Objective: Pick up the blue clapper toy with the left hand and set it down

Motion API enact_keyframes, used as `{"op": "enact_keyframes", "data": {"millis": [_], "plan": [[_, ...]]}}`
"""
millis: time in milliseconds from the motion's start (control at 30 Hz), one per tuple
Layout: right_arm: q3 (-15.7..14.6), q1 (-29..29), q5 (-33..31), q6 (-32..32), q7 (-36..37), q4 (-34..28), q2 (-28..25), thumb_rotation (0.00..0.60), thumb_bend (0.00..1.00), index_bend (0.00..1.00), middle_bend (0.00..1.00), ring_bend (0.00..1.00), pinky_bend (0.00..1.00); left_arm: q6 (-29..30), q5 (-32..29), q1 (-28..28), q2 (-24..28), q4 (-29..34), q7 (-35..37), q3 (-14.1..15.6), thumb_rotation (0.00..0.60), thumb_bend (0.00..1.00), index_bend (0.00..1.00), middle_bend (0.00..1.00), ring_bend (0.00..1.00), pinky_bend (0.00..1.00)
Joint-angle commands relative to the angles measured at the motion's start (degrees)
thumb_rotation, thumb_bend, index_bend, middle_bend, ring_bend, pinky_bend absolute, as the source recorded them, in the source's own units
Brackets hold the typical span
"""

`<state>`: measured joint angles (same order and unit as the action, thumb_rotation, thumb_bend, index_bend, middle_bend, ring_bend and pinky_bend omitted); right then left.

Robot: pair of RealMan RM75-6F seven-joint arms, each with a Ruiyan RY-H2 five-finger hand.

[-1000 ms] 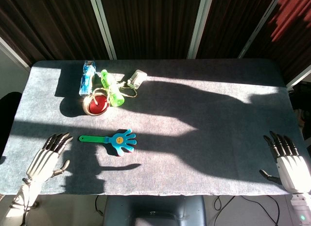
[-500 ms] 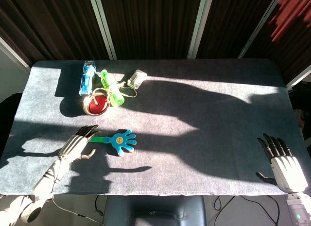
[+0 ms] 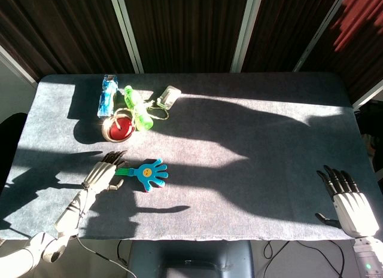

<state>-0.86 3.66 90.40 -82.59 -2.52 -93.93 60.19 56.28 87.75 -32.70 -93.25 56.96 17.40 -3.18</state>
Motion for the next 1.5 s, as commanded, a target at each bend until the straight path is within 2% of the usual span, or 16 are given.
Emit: {"op": "enact_keyframes", "data": {"millis": [33,433,500,667,833,867,933,1100,1167,1367,1433,1500], "plan": [[0.02,-0.06,-0.02,-0.12,0.15,-0.11,-0.16,0.600,0.12,0.00,0.00,0.00,0.00,-0.63,-0.48,-0.63,-1.21,-1.62,0.22,0.17,0.600,0.42,0.31,0.01,0.00,0.00],[0.35,-0.23,-1.63,0.39,-0.72,-1.02,-0.75,0.600,0.12,0.00,0.00,0.00,0.00,-1.42,-1.29,-2.15,-3.28,-3.40,0.61,0.34,0.600,0.42,0.39,0.05,0.00,0.00],[0.38,-0.39,-1.51,0.03,-0.44,-1.14,-0.96,0.600,0.12,0.00,0.00,0.00,0.00,-1.17,-1.40,-2.20,-3.90,-4.25,0.95,0.35,0.600,0.42,0.43,0.06,0.00,0.00],[0.51,-0.55,-1.57,-0.32,-0.25,-1.07,-1.05,0.600,0.12,0.00,0.00,0.00,0.00,0.41,-1.21,-2.04,-5.16,-6.06,3.22,0.42,0.600,0.41,0.62,0.13,0.00,0.00],[0.42,-0.42,-1.49,0.06,-0.35,-1.01,-0.93,0.600,0.12,0.00,0.00,0.00,0.00,4.10,-0.02,-1.53,-6.50,-7.99,7.96,0.54,0.600,0.43,0.73,0.23,0.03,0.03],[0.42,-0.42,-1.48,0.05,-0.39,-1.02,-0.91,0.600,0.12,0.00,0.00,0.00,0.00,5.07,0.41,-1.46,-6.88,-8.61,9.71,0.63,0.600,0.44,0.75,0.25,0.05,0.04],[0.41,-0.48,-1.40,-0.07,-0.34,-1.06,-0.95,0.600,0.12,0.00,0.00,0.00,0.00,6.26,0.97,-1.34,-7.38,-9.47,12.95,0.83,0.600,0.47,0.80,0.36,0.13,0.07],[0.30,-0.53,-1.16,-0.12,-0.33,-1.04,-0.95,0.600,0.12,0.00,0.00,0.00,0.00,6.82,2.68,-1.62,-7.40,-11.12,21.33,2.49,0.600,0.54,0.82,0.56,0.27,0.12],[0.36,-0.55,-1.20,-0.20,-0.50,-0.96,-0.85,0.600,0.12,0.00,0.00,0.00,0.00,8.15,3.06,-1.41,-7.85,-11.73,25.44,2.64,0.600,0.55,0.82,0.63,0.33,0.19],[0.67,-0.73,-1.63,-0.58,-1.04,-0.89,-0.58,0.600,0.12,0.00,0.00,0.00,0.00,12.54,4.99,-1.33,-8.05,-13.21,44.54,3.46,0.600,0.60,0.81,0.71,0.38,0.41],[0.63,-0.74,-1.53,-0.58,-0.97,-0.90,-0.65,0.600,0.12,0.00,0.00,0.00,0.00,14.32,5.17,-1.18,-8.46,-14.15,48.12,3.23,0.600,0.61,0.81,0.72,0.40,0.48],[0.62,-0.74,-1.51,-0.57,-0.93,-0.90,-0.66,0.600,0.12,0.00,0.00,0.00,0.00,15.10,5.29,-1.10,-8.63,-14.56,49.65,3.18,0.600,0.61,0.81,0.72,0.41,0.51]]}}
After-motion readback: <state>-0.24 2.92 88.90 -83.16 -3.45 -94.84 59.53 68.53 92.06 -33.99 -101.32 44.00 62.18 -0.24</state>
